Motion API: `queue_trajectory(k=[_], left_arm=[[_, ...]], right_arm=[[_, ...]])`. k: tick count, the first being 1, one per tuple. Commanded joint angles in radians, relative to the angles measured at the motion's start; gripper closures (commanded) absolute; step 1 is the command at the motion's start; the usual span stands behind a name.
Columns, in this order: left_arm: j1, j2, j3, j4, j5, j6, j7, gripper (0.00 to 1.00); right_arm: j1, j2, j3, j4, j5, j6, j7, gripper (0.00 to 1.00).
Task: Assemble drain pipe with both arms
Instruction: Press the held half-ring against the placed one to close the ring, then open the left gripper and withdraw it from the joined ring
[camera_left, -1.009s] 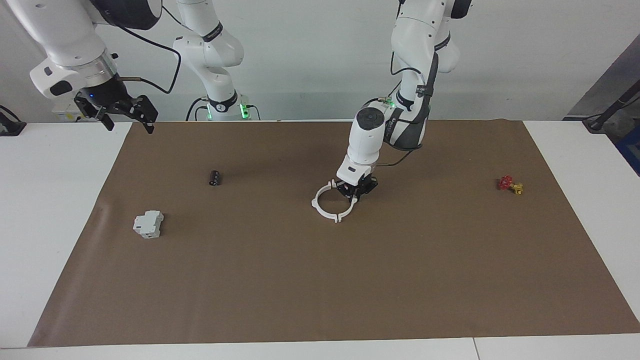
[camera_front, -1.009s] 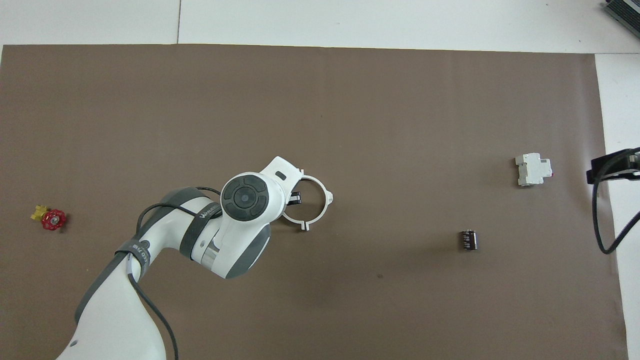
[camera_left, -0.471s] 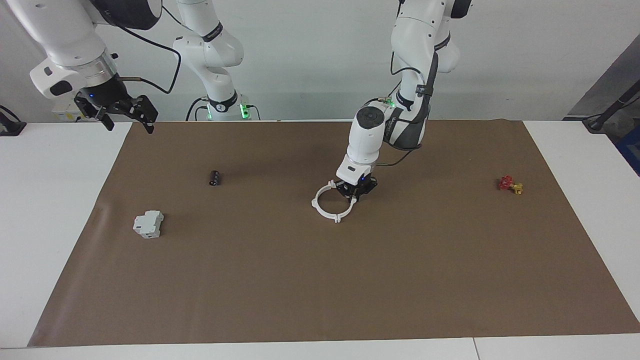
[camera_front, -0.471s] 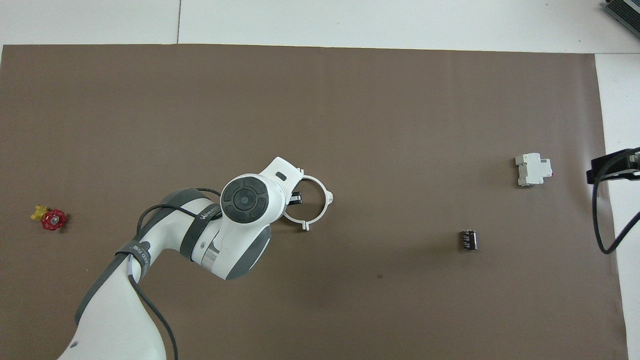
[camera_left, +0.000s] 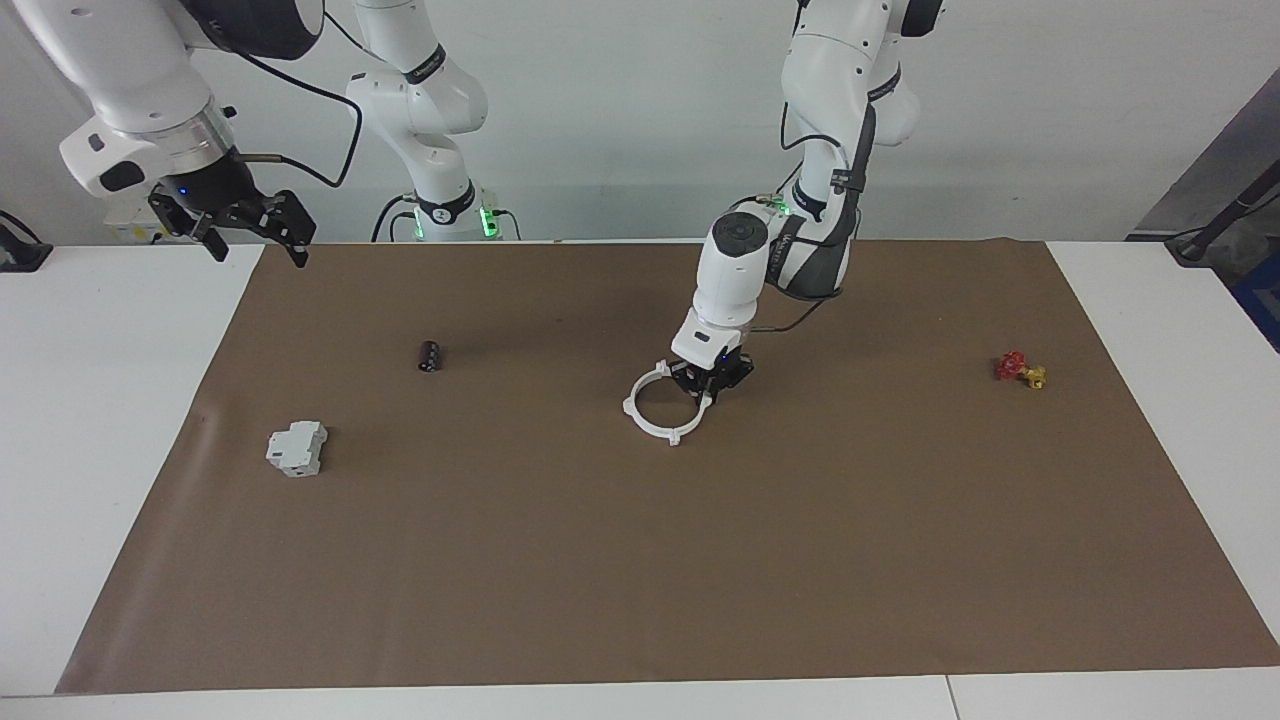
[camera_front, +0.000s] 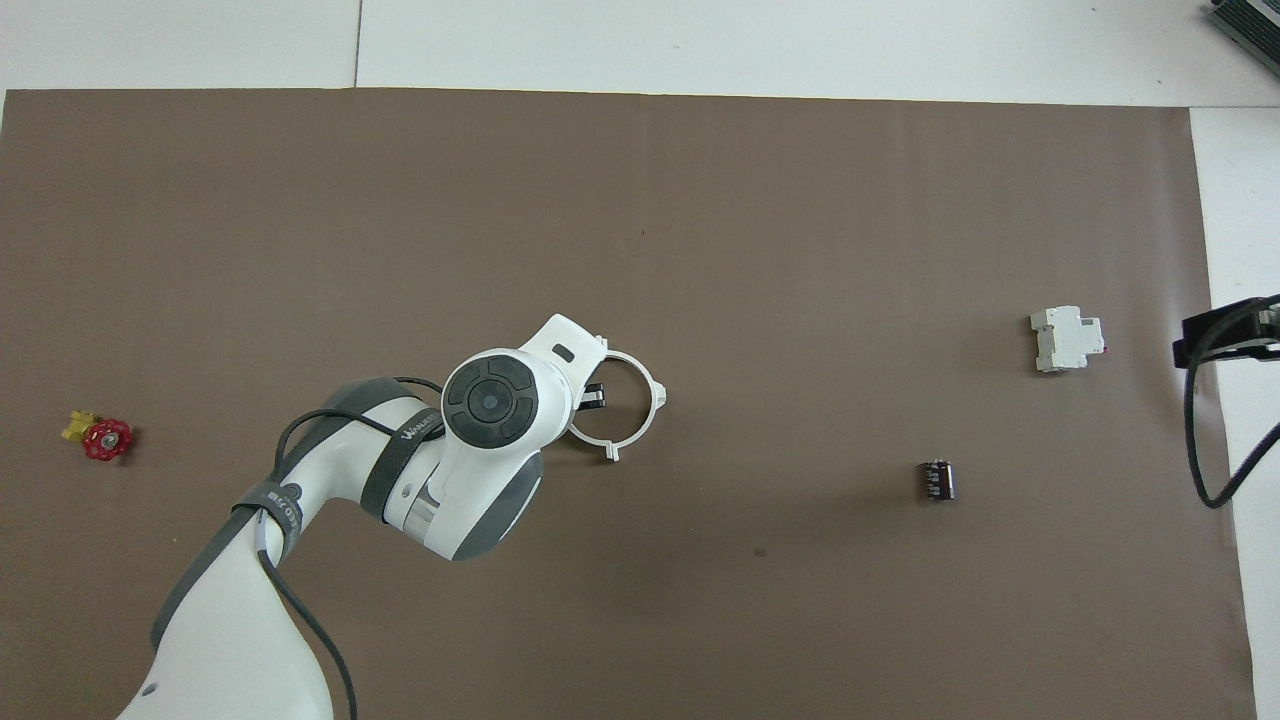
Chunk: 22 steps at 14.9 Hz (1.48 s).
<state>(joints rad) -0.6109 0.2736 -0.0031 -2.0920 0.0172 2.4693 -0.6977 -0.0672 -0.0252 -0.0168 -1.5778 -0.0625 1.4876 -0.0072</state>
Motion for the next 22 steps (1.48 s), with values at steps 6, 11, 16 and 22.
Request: queue_trajectory(k=[6, 11, 16, 22], left_arm=[[-0.016, -0.031, 0.012, -0.036, 0.017, 0.020, -0.017, 0.00], [-0.015, -0.031, 0.012, -0.034, 0.017, 0.020, -0.009, 0.00], [0.011, -0.068, 0.012, -0.016, 0.017, -0.024, 0.009, 0.00], [0.193, -0.218, 0.012, 0.112, 0.015, -0.393, 0.291, 0.00]], right_arm=[[-0.005, -0.015, 0.001, -0.022, 0.012, 0.020, 0.001, 0.00], [-0.005, -0.016, 0.001, -0.022, 0.012, 0.020, 0.001, 0.00], [-0.005, -0.015, 0.001, -0.022, 0.012, 0.020, 0.001, 0.00], [-0.005, -0.016, 0.001, -0.022, 0.012, 0.020, 0.001, 0.00]])
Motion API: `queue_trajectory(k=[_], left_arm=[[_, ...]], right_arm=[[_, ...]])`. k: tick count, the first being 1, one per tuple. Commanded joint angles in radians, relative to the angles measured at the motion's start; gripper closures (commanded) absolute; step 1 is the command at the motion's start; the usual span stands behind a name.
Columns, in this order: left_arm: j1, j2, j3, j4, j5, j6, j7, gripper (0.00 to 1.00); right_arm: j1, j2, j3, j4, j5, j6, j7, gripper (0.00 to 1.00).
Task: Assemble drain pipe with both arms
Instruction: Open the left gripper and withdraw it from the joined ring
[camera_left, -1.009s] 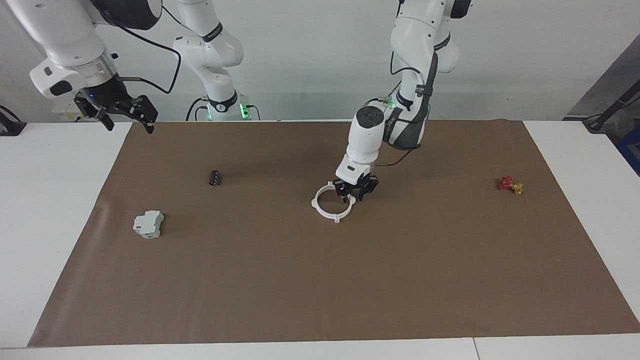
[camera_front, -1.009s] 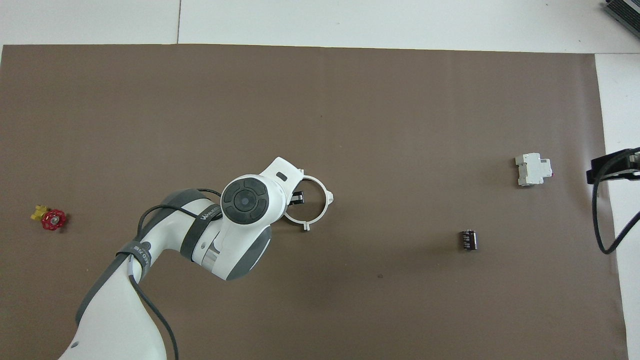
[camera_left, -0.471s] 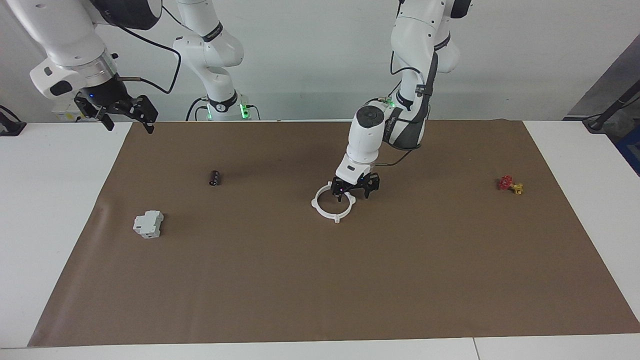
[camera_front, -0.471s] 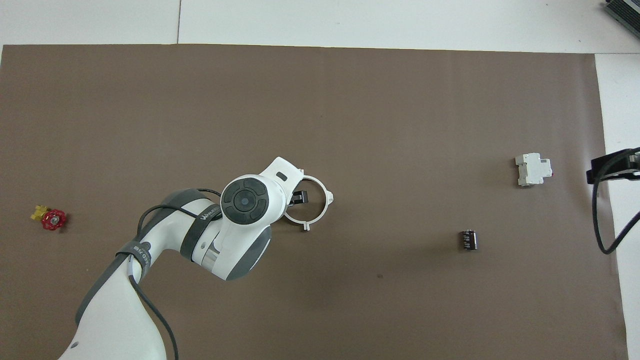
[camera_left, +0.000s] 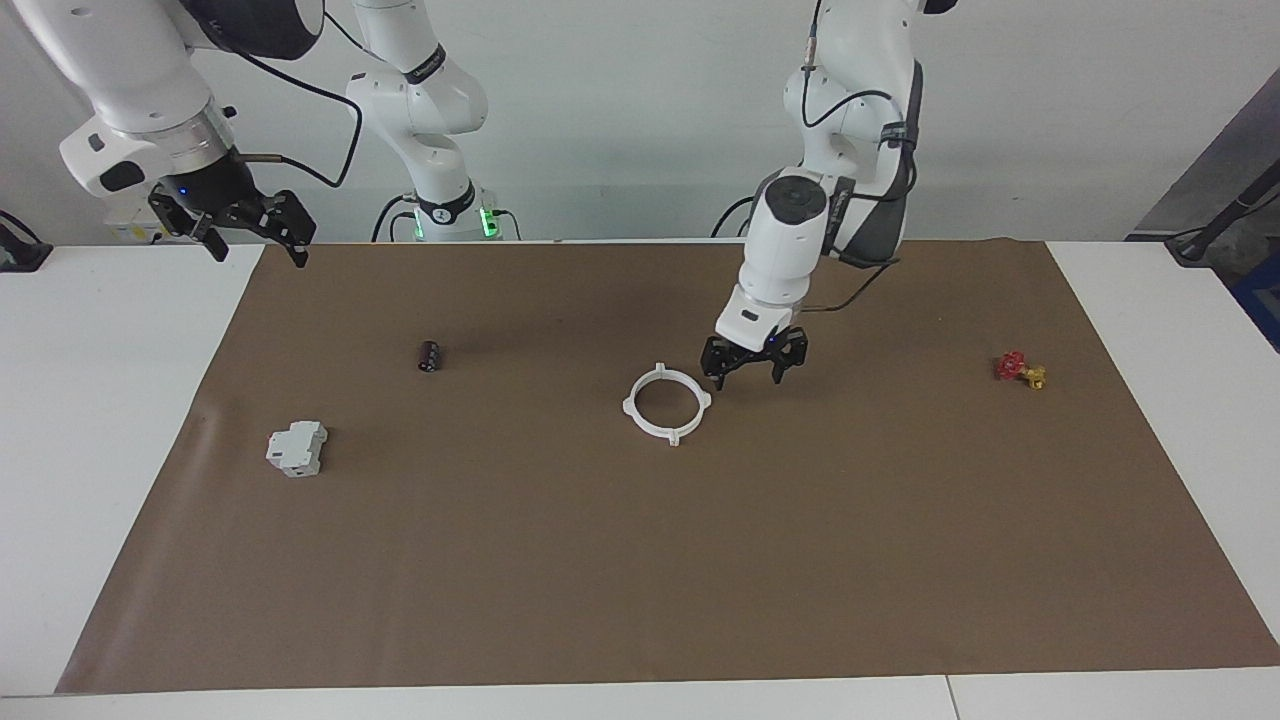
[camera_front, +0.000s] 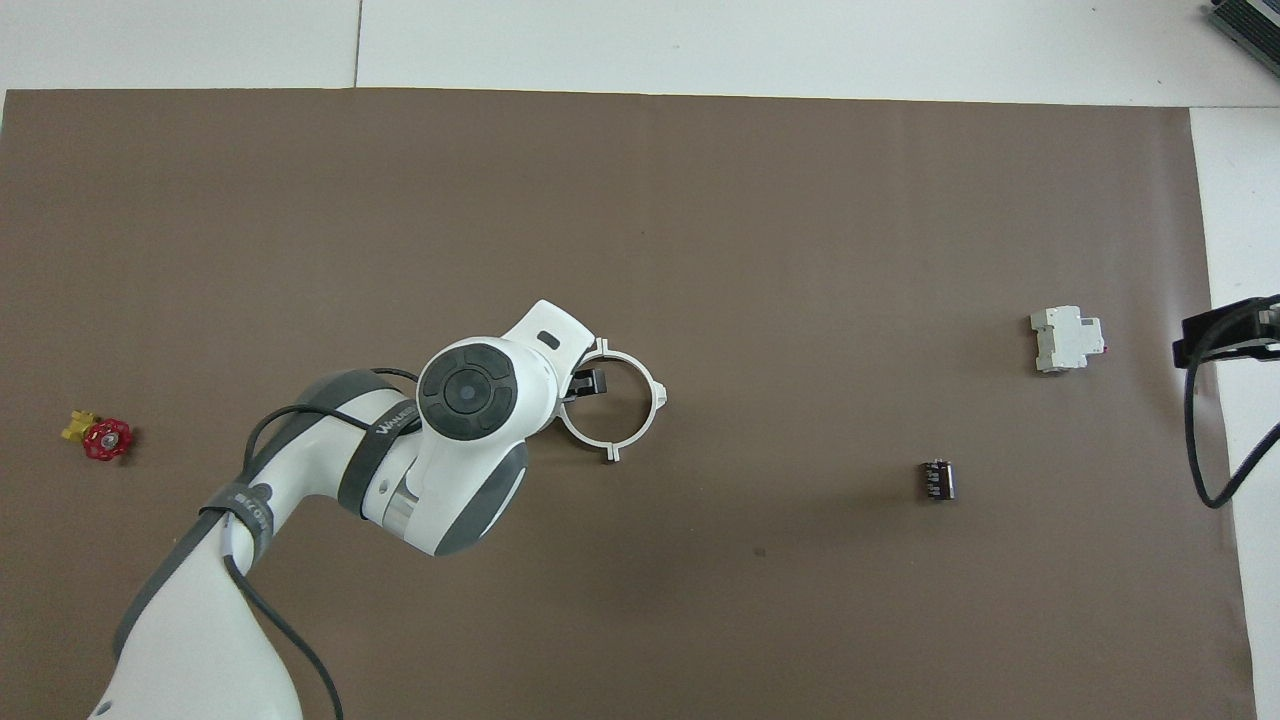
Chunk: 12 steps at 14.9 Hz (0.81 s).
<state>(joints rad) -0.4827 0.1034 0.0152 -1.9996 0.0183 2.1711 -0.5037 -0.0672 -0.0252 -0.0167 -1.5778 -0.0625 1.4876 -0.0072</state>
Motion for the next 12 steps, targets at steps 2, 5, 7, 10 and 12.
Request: queue_trajectory(k=[2, 5, 7, 10, 12], left_arm=[[0.146, -0.082, -0.006, 0.025, 0.014, -0.128, 0.199, 0.00], [0.292, -0.143, -0.004, 0.021, 0.014, -0.174, 0.440, 0.00], [0.410, -0.169, -0.006, 0.015, 0.014, -0.198, 0.619, 0.00], [0.507, -0.182, -0.006, 0.021, 0.014, -0.205, 0.764, 0.00], [0.507, -0.186, -0.006, 0.027, 0.014, -0.208, 0.761, 0.00]], right_arm=[[-0.005, -0.016, 0.001, -0.022, 0.012, 0.020, 0.001, 0.00], [-0.005, -0.015, 0.001, -0.022, 0.012, 0.020, 0.001, 0.00], [-0.005, -0.016, 0.001, -0.022, 0.012, 0.020, 0.001, 0.00], [-0.005, -0.015, 0.001, -0.022, 0.012, 0.020, 0.001, 0.00], [-0.005, -0.015, 0.001, -0.022, 0.012, 0.020, 0.001, 0.00]])
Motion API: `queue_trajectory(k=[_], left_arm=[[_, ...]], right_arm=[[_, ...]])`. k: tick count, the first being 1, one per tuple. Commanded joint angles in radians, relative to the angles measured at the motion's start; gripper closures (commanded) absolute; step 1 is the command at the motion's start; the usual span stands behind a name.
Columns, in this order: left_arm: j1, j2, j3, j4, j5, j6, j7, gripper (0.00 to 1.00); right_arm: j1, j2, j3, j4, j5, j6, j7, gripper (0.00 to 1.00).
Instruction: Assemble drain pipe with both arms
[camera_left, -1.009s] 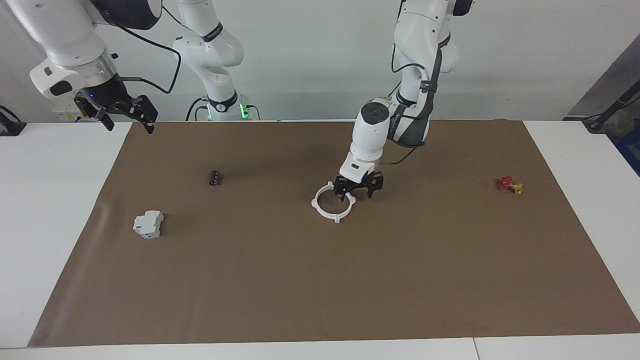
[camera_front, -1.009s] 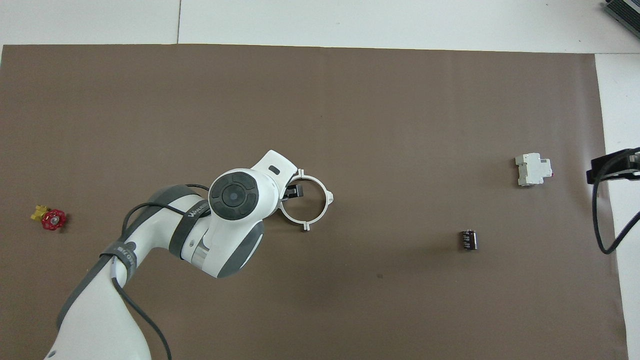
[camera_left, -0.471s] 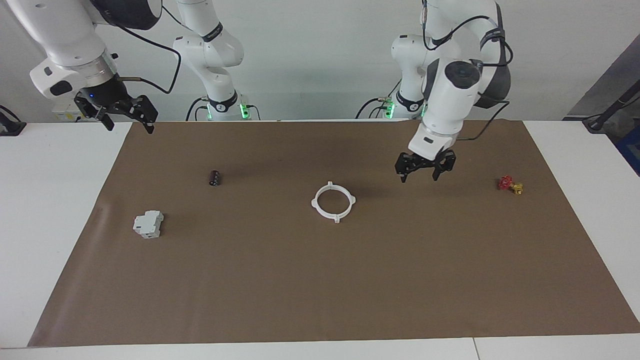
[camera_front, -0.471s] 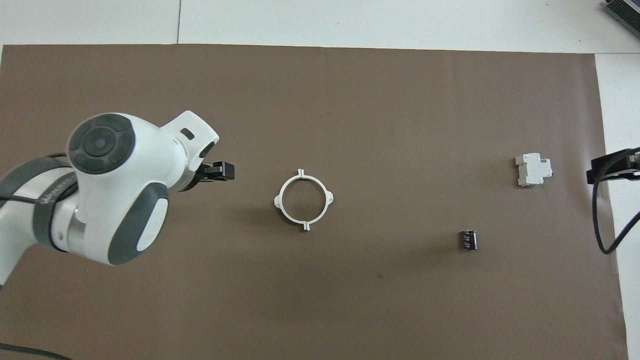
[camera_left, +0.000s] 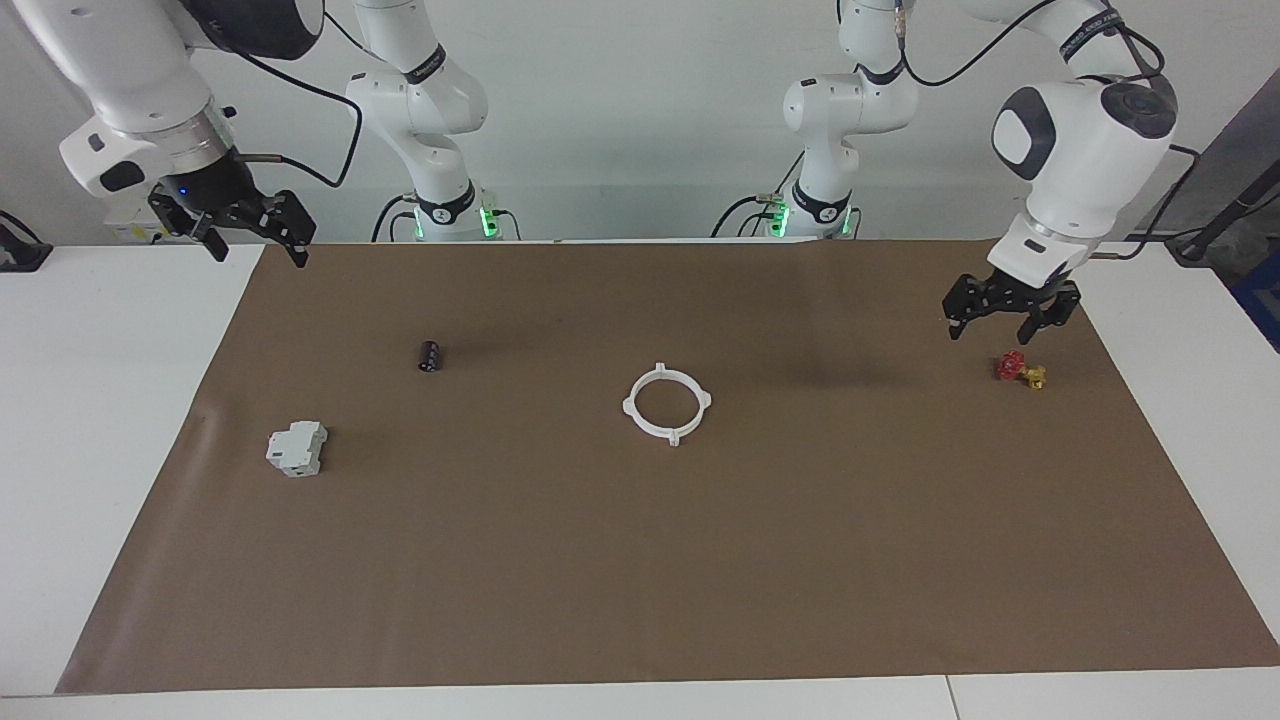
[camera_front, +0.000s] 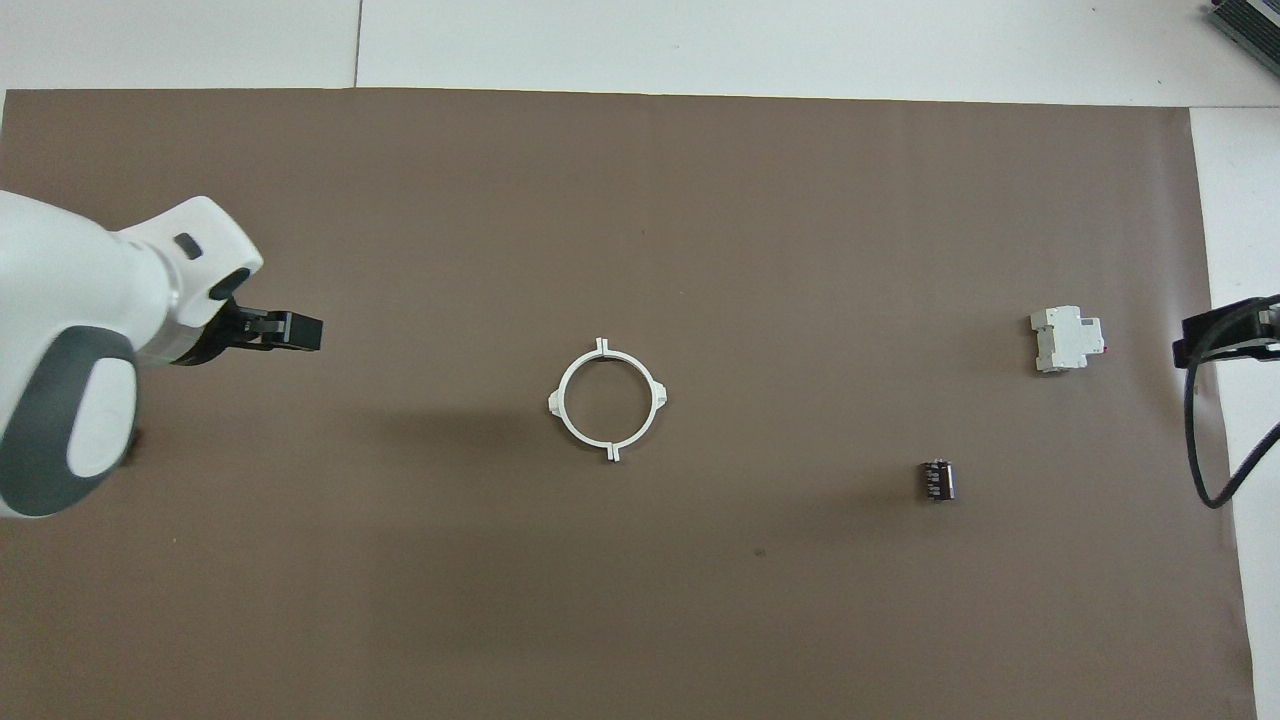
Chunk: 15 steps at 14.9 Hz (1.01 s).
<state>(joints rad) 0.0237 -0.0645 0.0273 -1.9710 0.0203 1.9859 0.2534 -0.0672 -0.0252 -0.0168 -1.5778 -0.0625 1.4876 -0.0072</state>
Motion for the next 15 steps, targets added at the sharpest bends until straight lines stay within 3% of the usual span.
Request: queue_trajectory(k=[1, 4, 8, 15], left_arm=[[-0.002, -0.034, -0.018, 0.001, 0.012, -0.025, 0.001, 0.00], [0.001, -0.028, -0.020, 0.163, 0.010, -0.218, 0.003, 0.00], [0.007, 0.073, -0.018, 0.423, -0.017, -0.427, -0.003, 0.00], [-0.008, 0.069, -0.024, 0.417, -0.042, -0.429, -0.106, 0.00]], right_arm=[[-0.005, -0.015, 0.001, -0.022, 0.012, 0.020, 0.001, 0.00], [-0.005, -0.016, 0.001, -0.022, 0.012, 0.020, 0.001, 0.00], [-0.005, -0.015, 0.001, -0.022, 0.012, 0.020, 0.001, 0.00], [-0.005, -0.015, 0.001, -0.022, 0.012, 0.020, 0.001, 0.00]])
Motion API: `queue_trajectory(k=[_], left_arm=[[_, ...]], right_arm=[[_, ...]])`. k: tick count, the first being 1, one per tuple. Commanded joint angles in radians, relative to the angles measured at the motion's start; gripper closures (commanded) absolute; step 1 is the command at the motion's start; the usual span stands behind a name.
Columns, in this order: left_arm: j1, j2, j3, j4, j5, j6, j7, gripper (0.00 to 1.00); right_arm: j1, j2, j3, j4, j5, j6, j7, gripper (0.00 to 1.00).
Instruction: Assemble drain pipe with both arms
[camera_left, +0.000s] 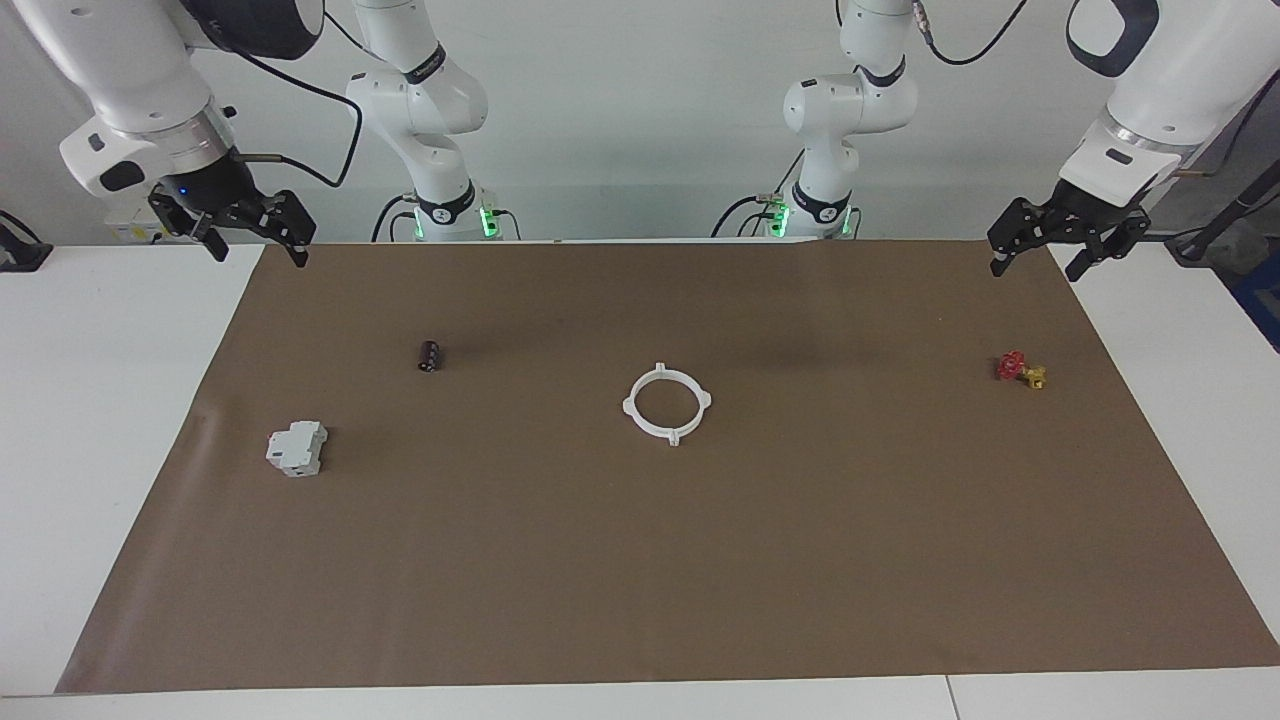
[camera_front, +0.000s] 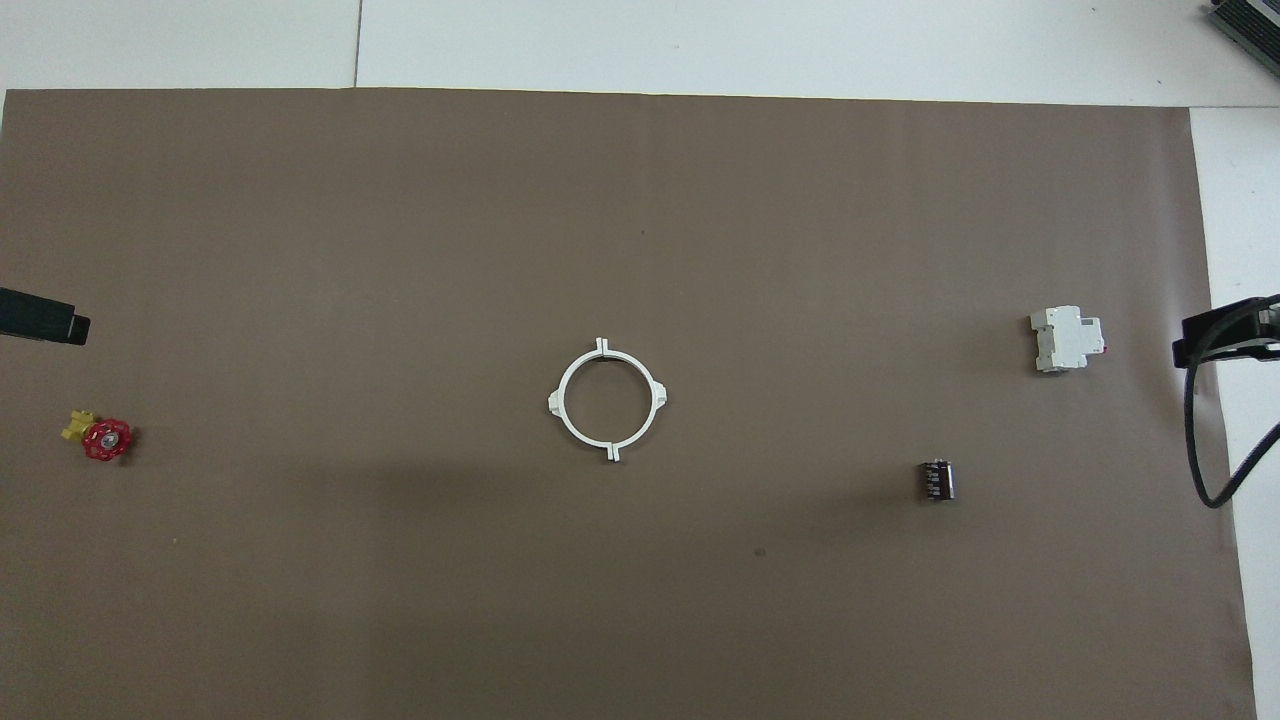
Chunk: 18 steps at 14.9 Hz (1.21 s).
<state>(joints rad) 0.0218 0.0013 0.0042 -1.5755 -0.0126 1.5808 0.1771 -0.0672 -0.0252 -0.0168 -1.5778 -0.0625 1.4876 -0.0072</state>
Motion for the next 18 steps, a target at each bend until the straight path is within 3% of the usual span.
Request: queue_trajectory(k=[1, 11, 18], left_arm=[[-0.008, 0.008, -0.006, 0.031, -0.007, -0.018, -0.036, 0.00], [-0.006, 0.009, -0.006, 0.043, 0.000, -0.117, -0.027, 0.00], [-0.008, 0.013, -0.006, 0.061, -0.006, -0.119, -0.025, 0.00]], right_arm=[[-0.005, -0.015, 0.001, -0.022, 0.012, 0.020, 0.001, 0.00], [-0.005, -0.016, 0.001, -0.022, 0.012, 0.020, 0.001, 0.00], [-0.005, -0.015, 0.001, -0.022, 0.012, 0.020, 0.001, 0.00]])
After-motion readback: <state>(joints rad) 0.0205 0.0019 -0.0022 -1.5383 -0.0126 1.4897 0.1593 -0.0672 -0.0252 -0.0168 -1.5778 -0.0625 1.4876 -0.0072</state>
